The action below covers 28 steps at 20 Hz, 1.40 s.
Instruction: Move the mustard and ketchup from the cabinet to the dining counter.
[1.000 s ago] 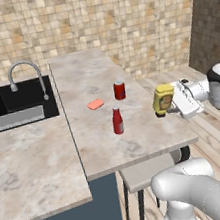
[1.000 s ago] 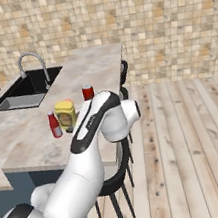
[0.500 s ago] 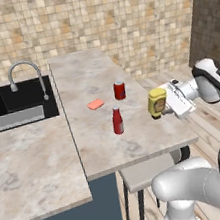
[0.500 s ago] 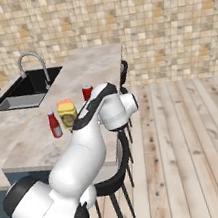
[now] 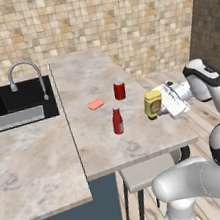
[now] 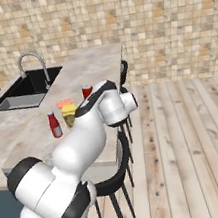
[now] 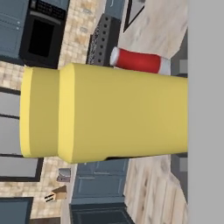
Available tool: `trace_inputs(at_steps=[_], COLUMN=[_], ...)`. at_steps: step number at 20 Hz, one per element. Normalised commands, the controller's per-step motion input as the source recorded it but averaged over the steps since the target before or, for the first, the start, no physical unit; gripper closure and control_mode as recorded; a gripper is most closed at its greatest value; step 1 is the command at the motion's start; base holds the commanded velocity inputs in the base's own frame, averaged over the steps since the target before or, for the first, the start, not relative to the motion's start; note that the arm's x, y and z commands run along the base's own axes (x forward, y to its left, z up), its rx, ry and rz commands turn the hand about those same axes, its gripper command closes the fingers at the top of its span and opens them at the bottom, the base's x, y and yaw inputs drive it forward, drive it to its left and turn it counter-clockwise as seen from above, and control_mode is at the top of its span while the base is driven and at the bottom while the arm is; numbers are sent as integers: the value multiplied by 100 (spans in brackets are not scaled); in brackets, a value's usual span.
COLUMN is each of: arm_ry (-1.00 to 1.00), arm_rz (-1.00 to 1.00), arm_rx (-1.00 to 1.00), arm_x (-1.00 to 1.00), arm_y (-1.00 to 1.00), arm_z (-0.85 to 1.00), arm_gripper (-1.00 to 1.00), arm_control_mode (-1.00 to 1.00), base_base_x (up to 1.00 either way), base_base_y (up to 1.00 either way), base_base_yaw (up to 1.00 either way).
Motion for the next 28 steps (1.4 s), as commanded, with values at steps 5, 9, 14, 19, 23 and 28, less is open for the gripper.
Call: trace_inputs(at_steps=[5, 9, 14, 19, 23, 28], arm_ry=[-6, 0, 1, 3, 0, 0], arm_rz=[0, 0, 0, 0, 0, 0], arm_rx=[0, 0, 1, 2, 1, 5], arm_x=[26, 26, 21, 21, 19, 27], arm_y=[19, 17, 6, 5, 9, 11], arm_z=[-23, -21, -27, -29, -27, -24], arm_gripper=[100, 100, 100, 100, 100, 100], arm_control_mode=[-100, -100, -100, -100, -100, -100], base_base_x=[0, 0, 0, 0, 0, 0], base_base_y=[0, 0, 0, 0, 0, 0], base_base_yaw=[0, 0, 0, 0, 0, 0])
